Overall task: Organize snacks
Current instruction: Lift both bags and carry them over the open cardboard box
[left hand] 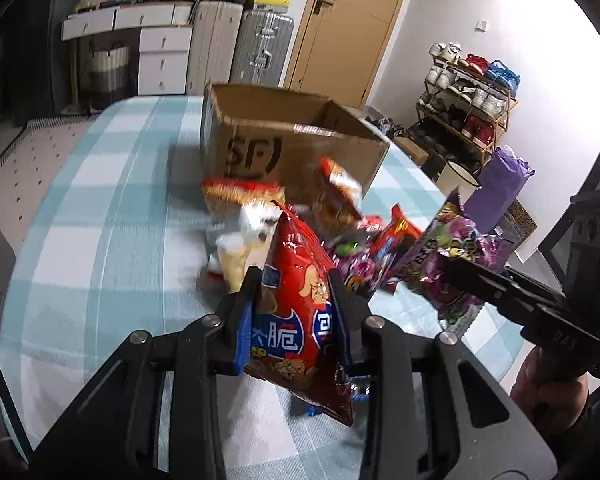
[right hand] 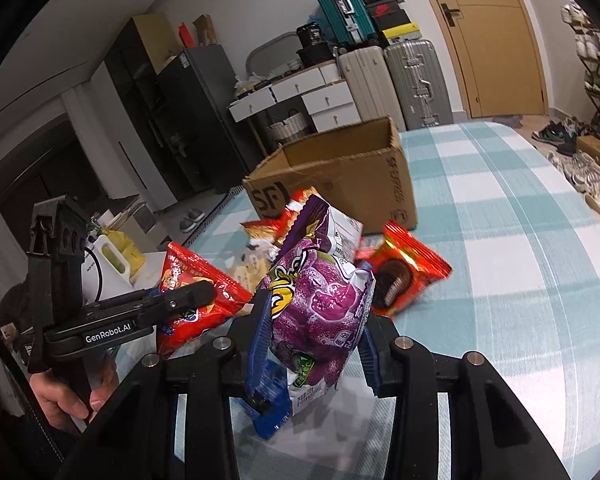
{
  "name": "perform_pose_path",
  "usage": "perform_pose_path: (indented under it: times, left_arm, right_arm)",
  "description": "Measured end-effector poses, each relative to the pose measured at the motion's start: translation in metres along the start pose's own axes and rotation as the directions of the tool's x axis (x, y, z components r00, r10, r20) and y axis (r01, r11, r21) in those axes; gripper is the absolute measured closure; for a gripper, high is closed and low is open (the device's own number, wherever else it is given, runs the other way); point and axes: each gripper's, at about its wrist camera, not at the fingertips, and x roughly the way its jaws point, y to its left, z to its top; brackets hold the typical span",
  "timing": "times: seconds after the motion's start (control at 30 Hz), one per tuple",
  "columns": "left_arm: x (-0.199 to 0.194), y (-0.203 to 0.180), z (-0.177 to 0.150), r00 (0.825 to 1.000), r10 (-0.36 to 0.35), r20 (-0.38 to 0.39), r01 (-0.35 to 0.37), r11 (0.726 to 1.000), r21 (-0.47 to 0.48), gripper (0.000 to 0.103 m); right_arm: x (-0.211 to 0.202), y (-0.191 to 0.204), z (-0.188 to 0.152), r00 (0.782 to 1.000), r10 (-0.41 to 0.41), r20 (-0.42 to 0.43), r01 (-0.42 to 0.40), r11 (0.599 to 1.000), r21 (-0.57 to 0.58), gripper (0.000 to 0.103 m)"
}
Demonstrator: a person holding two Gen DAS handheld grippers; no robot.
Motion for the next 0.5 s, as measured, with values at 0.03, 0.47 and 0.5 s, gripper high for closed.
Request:
perform_pose_path:
  times: [0.03,0.47,0.5]
  left_arm:
    - [-0.003,-0.002,0.005,1.000,-0.001,0.009,0.001,1.000,0.006,0.074]
    - [-0.013,-0.008,0.079,0.998,-0.019,0.064,0.016,0.999,0.039,0.074]
    - [-0.012,-0.007,0.086,0.998,-0.019,0.065,0.016,0.999,0.040,0.074]
  right_arm:
    - [0.000,0.002,0.003,1.000,0.004,0.002,-0.004,1.000,-0.005,0.064]
    - [0.010,0.019,0.066,0.998,0.045,0.046,-0.041,0.996,-0.081,0.064]
    - [0.012,0.020,0.072,0.998,0.045,0.048,-0.041,0.995,-0.086,0.064]
